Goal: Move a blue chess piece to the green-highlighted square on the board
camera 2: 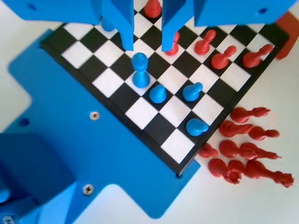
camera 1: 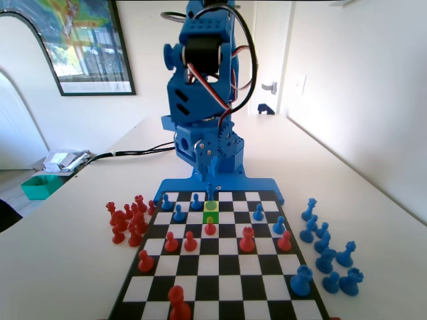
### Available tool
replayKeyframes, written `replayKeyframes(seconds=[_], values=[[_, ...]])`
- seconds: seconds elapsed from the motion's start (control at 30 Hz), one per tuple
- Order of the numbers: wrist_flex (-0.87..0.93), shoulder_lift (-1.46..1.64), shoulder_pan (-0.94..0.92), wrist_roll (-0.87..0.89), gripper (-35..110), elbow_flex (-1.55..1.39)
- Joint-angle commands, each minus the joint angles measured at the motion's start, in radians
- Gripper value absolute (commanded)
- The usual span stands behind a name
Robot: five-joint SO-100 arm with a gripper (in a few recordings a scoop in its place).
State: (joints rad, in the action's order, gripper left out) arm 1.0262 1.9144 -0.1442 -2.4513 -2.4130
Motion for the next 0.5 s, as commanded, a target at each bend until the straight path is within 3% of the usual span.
replayKeyframes(seconds=[0.0, 0.47], values=[[-0.018, 0.014, 0.000, -0.018, 11, -0.015], [-0.077, -0.025, 0.009, -0.020, 11, -0.041]])
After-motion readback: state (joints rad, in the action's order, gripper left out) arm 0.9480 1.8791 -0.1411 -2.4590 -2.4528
